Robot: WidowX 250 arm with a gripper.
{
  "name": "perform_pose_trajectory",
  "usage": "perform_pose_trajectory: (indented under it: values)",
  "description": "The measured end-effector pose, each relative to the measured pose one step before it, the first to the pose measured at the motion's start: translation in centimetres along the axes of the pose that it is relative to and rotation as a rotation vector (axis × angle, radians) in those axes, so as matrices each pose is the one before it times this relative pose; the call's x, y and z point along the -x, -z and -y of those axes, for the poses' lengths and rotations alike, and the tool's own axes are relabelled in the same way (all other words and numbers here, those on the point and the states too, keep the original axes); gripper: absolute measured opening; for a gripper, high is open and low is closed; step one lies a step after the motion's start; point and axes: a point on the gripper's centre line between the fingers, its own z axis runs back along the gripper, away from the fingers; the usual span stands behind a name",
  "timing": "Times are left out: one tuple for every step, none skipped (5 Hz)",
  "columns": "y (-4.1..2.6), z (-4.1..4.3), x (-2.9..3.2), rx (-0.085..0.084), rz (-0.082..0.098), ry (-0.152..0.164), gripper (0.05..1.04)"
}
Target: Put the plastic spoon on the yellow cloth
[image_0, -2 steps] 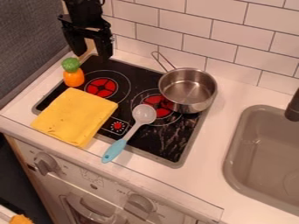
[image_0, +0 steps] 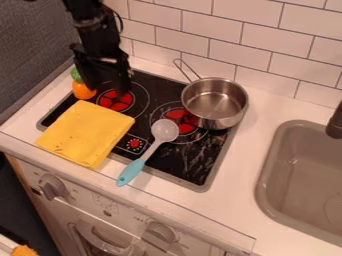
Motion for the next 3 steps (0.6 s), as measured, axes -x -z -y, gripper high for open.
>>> perform_pose_trajectory:
  values:
    - [-1.898, 2.862, 1.739, -0.0461, 0.0679, 0.0759, 1.001]
    - [-0.598, 2.741, 2.324, 0.0127, 0.0063, 0.0478, 1.001]
    - [1.568, 3.163, 1.699, 0.02, -0.0734, -0.0104, 1.001]
